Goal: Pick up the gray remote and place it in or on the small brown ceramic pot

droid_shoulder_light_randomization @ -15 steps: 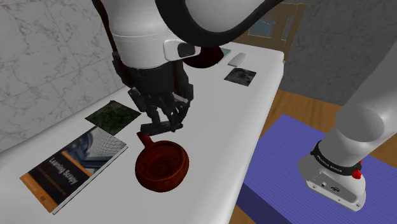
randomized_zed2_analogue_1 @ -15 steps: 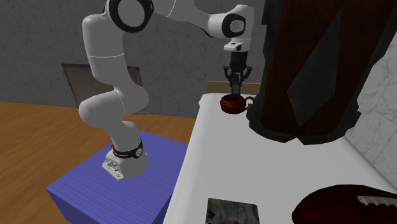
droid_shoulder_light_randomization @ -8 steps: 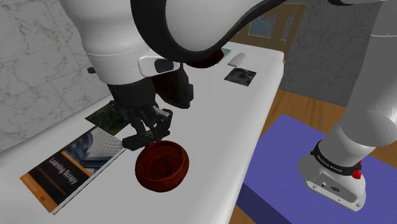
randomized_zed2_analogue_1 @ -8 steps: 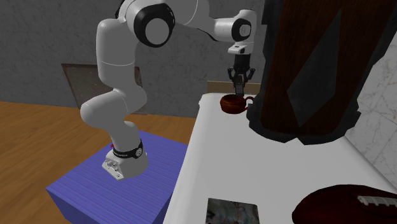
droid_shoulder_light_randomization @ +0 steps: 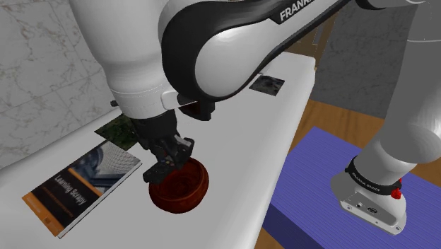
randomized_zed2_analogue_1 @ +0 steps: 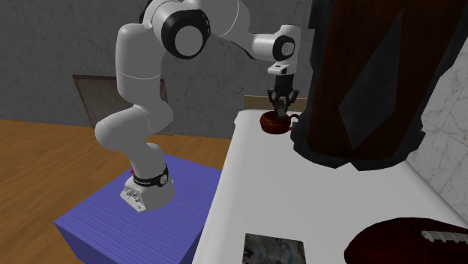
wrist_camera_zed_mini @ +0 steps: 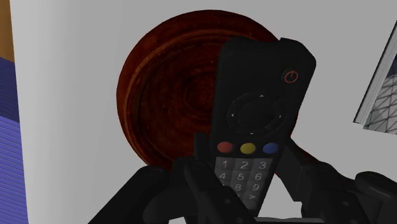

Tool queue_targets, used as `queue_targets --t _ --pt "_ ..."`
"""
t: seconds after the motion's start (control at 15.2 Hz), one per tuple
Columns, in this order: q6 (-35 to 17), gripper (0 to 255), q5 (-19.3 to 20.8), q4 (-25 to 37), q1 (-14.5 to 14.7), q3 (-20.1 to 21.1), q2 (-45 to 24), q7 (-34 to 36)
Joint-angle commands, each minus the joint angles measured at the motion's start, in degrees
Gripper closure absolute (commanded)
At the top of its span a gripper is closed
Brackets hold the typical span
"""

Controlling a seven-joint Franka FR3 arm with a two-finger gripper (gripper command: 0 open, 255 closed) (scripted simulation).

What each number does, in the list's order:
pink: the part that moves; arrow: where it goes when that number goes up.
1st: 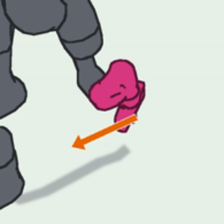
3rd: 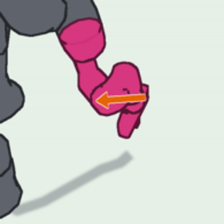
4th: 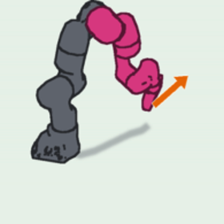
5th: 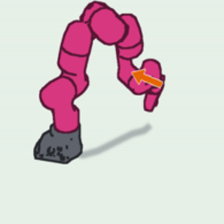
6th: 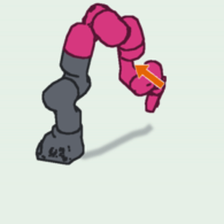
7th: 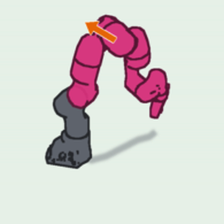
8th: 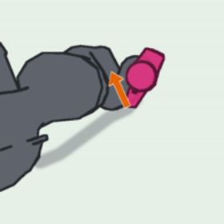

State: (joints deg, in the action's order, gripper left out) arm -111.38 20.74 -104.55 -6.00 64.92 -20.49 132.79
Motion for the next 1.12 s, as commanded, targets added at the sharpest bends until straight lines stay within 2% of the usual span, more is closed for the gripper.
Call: queue_targets --t 0.0,0.46,0.53,0.86,1.06 --pt "-0.8 255 0.6 -0.5 0.3 -0.4 -0.5 0.3" --pt "-0.8 255 0.6 -0.5 0.3 -0.4 -0.6 0.3" --pt "-0.8 0 0.6 -0.5 0.3 -0.4 -0.6 0.3" --pt "-0.8 0 0.6 -0.5 0.3 -0.4 -0.6 0.3" --pt "4.1 0 -1.7 3.5 -0.5 1.1 1.4 -1.2"
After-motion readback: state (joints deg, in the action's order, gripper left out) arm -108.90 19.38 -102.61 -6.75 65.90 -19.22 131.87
